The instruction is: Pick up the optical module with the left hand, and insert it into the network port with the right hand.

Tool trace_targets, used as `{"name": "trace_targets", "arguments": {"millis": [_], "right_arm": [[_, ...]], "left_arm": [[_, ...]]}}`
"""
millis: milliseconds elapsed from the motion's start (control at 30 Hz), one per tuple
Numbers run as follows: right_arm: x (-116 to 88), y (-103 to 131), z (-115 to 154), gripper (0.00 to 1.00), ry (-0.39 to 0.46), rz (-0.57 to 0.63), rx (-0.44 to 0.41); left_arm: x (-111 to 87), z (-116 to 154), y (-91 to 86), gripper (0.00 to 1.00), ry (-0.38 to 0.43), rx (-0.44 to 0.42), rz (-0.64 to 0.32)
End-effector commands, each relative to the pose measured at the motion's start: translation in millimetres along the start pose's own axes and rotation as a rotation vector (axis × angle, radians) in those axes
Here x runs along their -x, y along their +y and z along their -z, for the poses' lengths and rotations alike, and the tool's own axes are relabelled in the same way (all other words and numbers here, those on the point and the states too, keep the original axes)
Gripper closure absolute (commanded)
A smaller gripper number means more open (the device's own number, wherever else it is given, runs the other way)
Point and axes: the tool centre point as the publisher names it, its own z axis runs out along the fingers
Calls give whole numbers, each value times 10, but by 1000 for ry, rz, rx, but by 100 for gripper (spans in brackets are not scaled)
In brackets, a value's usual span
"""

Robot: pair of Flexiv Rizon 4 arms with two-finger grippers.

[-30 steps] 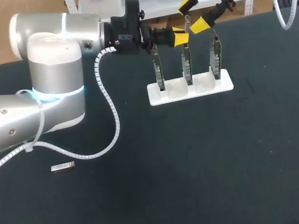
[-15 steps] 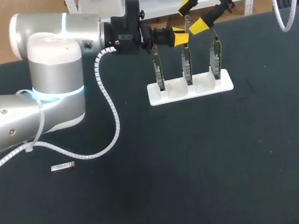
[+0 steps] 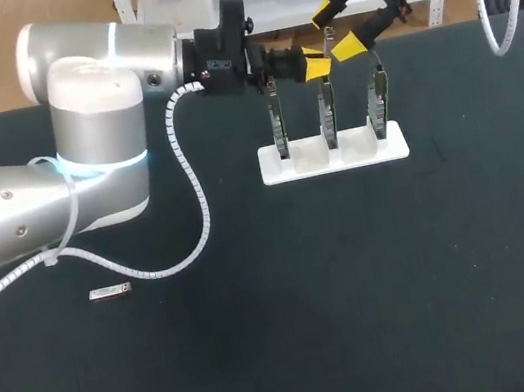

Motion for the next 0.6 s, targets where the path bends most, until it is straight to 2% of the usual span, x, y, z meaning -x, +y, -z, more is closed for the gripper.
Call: {"name": "trace_targets", "arguments": {"millis": [33,300,333,367,400,600], "right_arm": [[3,-15,0,0,3,0,1],[4,-19,3,0,1,2,-1],[5,-18,0,56,0,4,0],[6,-17,-2,84,2,6,-1],[6,-17,-3,100,3,6,-3],[-3,-7,-1,100,5,2,-16]], "left_arm": [[4,-2,12,100,1,-2,0],[4,-2,12,100,1,-2,0],[4,-2,12,100,1,-2,0],[4,-2,12,100,1,-2,0],[4,-2,12,100,1,-2,0],[4,-2,12,100,1,-2,0]]}}
